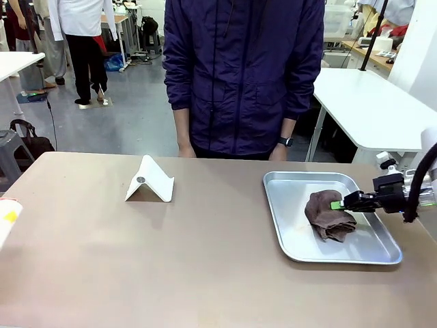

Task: Clean the surface of the table.
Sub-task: Clean the area not pointed to by the person.

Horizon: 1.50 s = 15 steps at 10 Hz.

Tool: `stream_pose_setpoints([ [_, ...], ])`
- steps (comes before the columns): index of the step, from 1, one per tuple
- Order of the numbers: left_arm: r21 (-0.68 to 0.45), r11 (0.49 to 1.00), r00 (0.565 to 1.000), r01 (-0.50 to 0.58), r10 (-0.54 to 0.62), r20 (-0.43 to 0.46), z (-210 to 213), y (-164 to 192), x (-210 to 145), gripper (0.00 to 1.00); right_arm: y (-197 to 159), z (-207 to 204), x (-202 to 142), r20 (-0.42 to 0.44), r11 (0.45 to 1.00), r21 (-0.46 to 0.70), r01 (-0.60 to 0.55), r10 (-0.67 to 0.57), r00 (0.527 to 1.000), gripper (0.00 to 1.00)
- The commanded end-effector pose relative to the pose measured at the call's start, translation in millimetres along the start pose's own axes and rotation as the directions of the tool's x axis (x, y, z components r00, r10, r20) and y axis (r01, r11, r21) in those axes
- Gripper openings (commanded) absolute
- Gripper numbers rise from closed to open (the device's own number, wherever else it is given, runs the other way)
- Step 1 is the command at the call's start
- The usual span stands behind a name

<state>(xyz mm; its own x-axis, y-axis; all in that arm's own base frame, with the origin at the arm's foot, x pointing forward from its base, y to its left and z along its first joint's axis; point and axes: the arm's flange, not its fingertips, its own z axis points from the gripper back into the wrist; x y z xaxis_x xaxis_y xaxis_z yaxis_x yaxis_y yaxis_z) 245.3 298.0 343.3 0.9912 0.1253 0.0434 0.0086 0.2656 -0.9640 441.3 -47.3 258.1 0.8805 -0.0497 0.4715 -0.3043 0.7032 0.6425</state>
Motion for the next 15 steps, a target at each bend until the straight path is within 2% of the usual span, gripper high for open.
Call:
stream_pose_setpoints([
  [1, 0.0, 1.0, 1.0, -0.013, 0.013, 0.006, -2, -4, -1, 0.22, 6, -16, 0, -0.027, 0.991, -0.083, -0.103, 0.101, 0.995, 0.07],
  [4, 0.0, 1.0, 1.0, -0.013, 0.013, 0.006, -2, -4, -1, 0.22, 25, -21, 0, -0.081, 0.965, -0.139, -0.224, 0.215, 0.973, 0.07],
  [8, 0.0, 1.0, 1.0, -0.013, 0.013, 0.006, -2, -4, -1, 0.22, 64, -38, -12, -0.181, 0.922, -0.135, -0.363, 0.337, 0.924, 0.07],
  [11, 0.0, 1.0, 1.0, -0.013, 0.013, 0.006, -2, -4, -1, 0.22, 94, -48, -29, -0.199, 0.91, -0.099, -0.403, 0.379, 0.904, 0.07],
  [15, 0.0, 1.0, 1.0, -0.013, 0.013, 0.006, -2, -4, -1, 0.22, 122, -68, -47, -0.243, 0.88, -0.008, -0.475, 0.459, 0.854, 0.07],
])
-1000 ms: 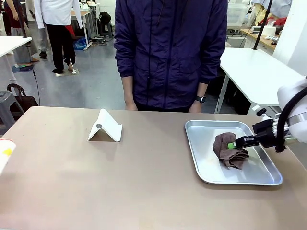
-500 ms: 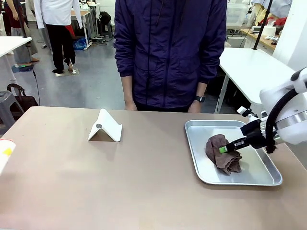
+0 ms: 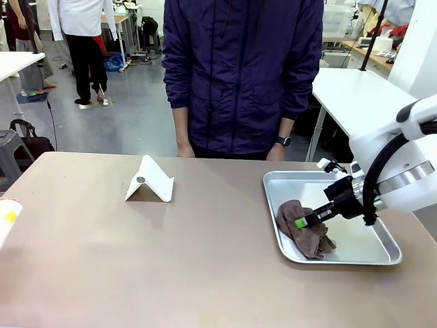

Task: Clean the surface of the table.
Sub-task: Clean the area not pointed to by the person.

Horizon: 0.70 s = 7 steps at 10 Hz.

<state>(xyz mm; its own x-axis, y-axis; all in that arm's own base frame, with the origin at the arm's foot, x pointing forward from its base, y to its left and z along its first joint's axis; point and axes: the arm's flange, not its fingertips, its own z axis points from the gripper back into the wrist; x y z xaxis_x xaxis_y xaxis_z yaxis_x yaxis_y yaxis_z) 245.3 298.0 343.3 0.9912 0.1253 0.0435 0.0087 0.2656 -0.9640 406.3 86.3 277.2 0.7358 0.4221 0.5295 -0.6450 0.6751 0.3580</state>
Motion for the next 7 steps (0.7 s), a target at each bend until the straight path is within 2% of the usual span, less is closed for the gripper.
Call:
stream_pose_setpoints([
  [1, 0.0, 1.0, 1.0, -0.013, 0.013, 0.006, -2, -4, -1, 0.22, 13, -6, -13, 0.005, 0.999, 0.001, -0.052, 0.052, 0.999, 0.07],
  [4, 0.0, 1.0, 1.0, -0.013, 0.013, 0.006, -2, -4, -1, 0.22, -7, -13, -4, 0.02, 0.998, -0.068, 0.003, -0.002, 1.0, 0.07],
  [7, 0.0, 1.0, 1.0, -0.013, 0.013, 0.006, -2, -4, -1, 0.22, -58, 3, 7, 0.117, 0.976, -0.126, 0.18, -0.166, 0.979, 0.07],
])
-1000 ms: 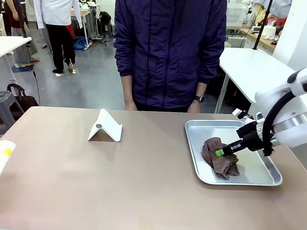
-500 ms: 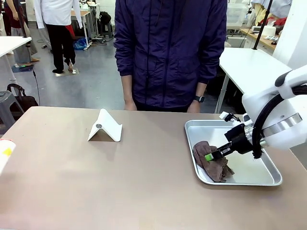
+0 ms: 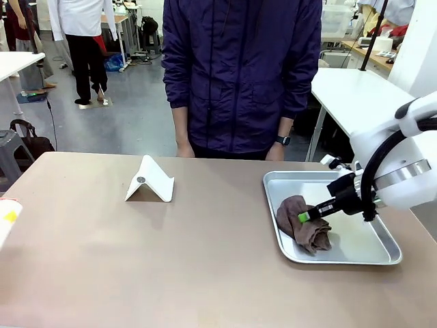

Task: Clean the surface of the table.
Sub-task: Clean the area not pointed to by the person.

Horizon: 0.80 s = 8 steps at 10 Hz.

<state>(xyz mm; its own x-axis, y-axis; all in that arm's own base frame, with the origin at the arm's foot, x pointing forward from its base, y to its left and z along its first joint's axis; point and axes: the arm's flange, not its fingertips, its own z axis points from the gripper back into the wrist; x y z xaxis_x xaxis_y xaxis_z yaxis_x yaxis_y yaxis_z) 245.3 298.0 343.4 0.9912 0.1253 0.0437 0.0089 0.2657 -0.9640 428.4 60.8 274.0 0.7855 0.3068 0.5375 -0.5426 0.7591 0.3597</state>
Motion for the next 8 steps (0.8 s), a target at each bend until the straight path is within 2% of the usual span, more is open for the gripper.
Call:
stream_pose_setpoints([
  [1, 0.0, 1.0, 1.0, -0.013, 0.013, 0.006, -2, -4, -1, 0.22, -40, -6, 10, 0.093, 0.989, -0.072, 0.129, -0.122, 0.988, 0.07],
  [2, 0.0, 1.0, 1.0, -0.013, 0.013, 0.006, -2, -4, -1, 0.22, -54, -1, 13, 0.126, 0.982, -0.065, 0.179, -0.169, 0.977, 0.07],
  [4, 0.0, 1.0, 1.0, -0.013, 0.013, 0.006, -2, -4, -1, 0.22, -61, 9, 9, 0.123, 0.978, 0.0, 0.209, -0.208, 0.971, 0.07],
  [6, 0.0, 1.0, 1.0, -0.013, 0.013, 0.006, -2, -4, -1, 0.22, -63, 32, 4, 0.121, 0.965, 0.134, 0.227, -0.243, 0.962, 0.07],
  [8, 0.0, 1.0, 1.0, -0.013, 0.013, 0.006, -2, -4, -1, 0.22, -67, 80, -5, 0.163, 0.915, 0.315, 0.251, -0.313, 0.936, 0.07],
])
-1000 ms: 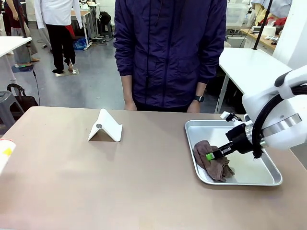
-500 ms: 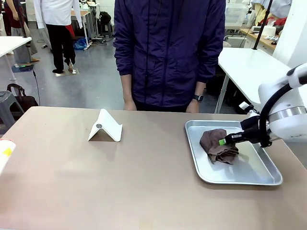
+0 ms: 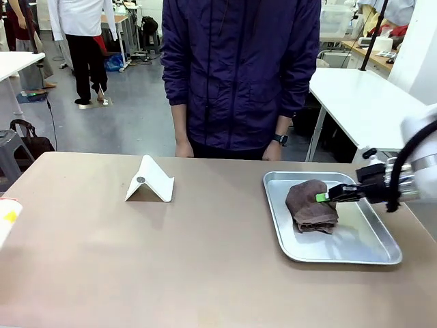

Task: Clean the surface of the table.
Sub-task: Clean the area not pointed to by the person.

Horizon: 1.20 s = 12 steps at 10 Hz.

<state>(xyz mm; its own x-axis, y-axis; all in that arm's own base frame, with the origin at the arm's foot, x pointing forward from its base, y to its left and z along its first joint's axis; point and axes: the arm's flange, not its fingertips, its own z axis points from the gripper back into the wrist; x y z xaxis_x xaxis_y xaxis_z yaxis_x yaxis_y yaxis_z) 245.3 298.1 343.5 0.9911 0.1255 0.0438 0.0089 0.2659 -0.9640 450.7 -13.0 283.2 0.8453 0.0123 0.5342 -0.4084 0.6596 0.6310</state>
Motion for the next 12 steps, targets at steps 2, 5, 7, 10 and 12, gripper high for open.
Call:
stream_pose_setpoints([
  [2, -0.001, 1.0, 1.0, -0.013, 0.013, 0.006, -2, -4, -1, 0.22, 9, 94, -9, 0.141, 0.937, 0.349, 0.019, -0.072, 0.987, 0.07],
  [5, -0.001, 1.0, 1.0, -0.013, 0.013, 0.006, -2, -4, -1, 0.22, 3, 135, -29, 0.219, 0.793, 0.607, -0.051, -0.105, 0.97, 0.07],
  [7, -0.001, 1.0, 1.0, -0.013, 0.013, 0.006, -2, -4, -1, 0.22, -7, 164, -44, 0.159, 0.649, 0.76, -0.035, -0.134, 0.978, 0.07],
  [10, -0.001, 1.0, 1.0, -0.013, 0.013, 0.006, -2, -4, -1, 0.22, -34, 208, -68, 0.096, 0.566, 0.823, 0.033, -0.197, 0.976, 0.07],
  [12, -0.001, 1.0, 1.0, -0.013, 0.013, 0.006, -2, -4, -1, 0.22, -53, 220, -82, 0.115, 0.645, 0.762, 0.05, -0.211, 0.971, 0.07],
])
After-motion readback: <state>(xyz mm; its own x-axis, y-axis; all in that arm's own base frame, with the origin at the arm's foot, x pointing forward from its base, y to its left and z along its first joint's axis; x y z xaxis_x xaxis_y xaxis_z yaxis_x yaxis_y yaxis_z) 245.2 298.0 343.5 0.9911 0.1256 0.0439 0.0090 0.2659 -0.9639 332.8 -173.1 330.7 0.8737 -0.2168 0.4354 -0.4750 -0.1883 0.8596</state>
